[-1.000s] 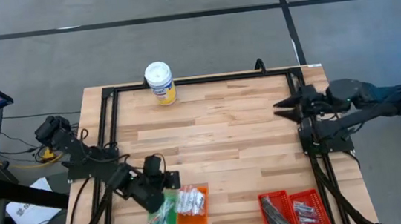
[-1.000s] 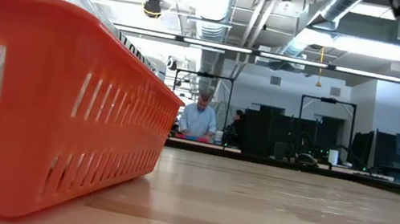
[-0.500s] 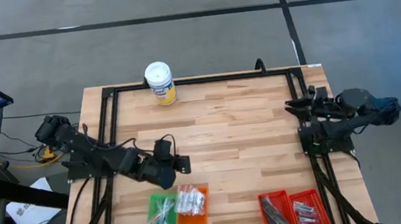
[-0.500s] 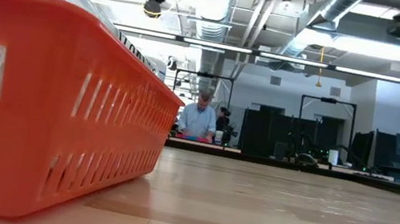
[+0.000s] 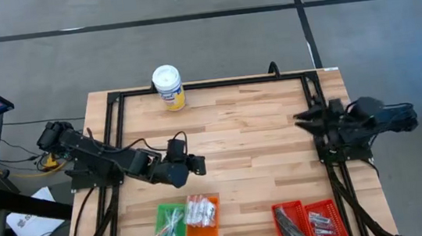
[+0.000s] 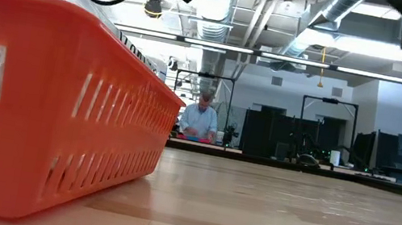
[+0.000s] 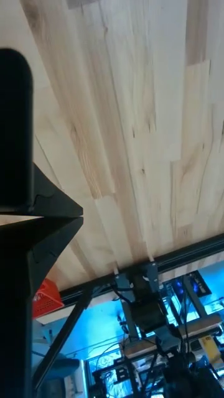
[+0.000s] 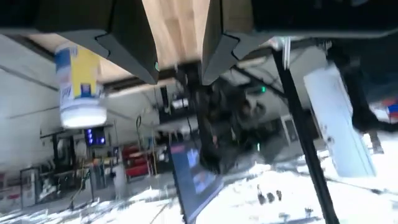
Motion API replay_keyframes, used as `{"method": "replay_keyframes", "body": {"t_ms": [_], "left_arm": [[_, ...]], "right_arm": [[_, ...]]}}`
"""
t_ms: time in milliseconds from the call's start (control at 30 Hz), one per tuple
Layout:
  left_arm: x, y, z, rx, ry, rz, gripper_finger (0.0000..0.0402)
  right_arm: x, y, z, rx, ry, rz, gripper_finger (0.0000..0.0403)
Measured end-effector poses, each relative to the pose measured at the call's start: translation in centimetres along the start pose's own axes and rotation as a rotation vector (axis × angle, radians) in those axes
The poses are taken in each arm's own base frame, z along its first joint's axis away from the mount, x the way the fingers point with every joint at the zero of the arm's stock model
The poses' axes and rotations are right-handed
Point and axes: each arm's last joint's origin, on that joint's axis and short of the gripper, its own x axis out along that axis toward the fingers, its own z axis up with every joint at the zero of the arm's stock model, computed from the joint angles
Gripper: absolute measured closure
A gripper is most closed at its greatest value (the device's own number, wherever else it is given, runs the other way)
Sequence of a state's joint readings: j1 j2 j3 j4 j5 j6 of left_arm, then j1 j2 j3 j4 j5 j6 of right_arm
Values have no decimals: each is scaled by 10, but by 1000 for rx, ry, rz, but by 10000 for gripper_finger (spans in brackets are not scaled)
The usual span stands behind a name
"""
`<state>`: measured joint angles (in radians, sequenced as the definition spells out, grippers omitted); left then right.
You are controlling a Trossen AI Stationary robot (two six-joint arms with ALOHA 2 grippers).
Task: Pick & Place Travel size toiletries
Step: Return to Home Position
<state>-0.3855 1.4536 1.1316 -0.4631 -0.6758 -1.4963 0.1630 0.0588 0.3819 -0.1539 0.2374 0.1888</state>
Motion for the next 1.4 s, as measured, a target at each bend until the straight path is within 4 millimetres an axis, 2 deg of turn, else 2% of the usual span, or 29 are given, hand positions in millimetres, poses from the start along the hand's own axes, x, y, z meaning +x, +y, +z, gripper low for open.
{"method": "replay_keyframes", "body": {"t_ms": [167,267,467,733,1133,1400], "left_arm": [[0,0,0,-2,-10,-1,401],[0,-1,0,-7,-11,-8,401],[0,-2,1,-12,-15,-14,401],[0,-2,1,-15,-15,-18,401],[0,-2,1,-17,-15,-19,401],[0,-3,1,-20,-12,-23,401]], "right_arm": [[14,-4,-40,21,94,-15,285],[17,-5,-53,28,48,-5,285],[18,-7,-61,-88,-54,8,285],[18,-16,-71,-87,-9,-82,285],[18,-30,-73,-97,12,-253,285],[17,-32,-88,-31,-35,-177,285]]}}
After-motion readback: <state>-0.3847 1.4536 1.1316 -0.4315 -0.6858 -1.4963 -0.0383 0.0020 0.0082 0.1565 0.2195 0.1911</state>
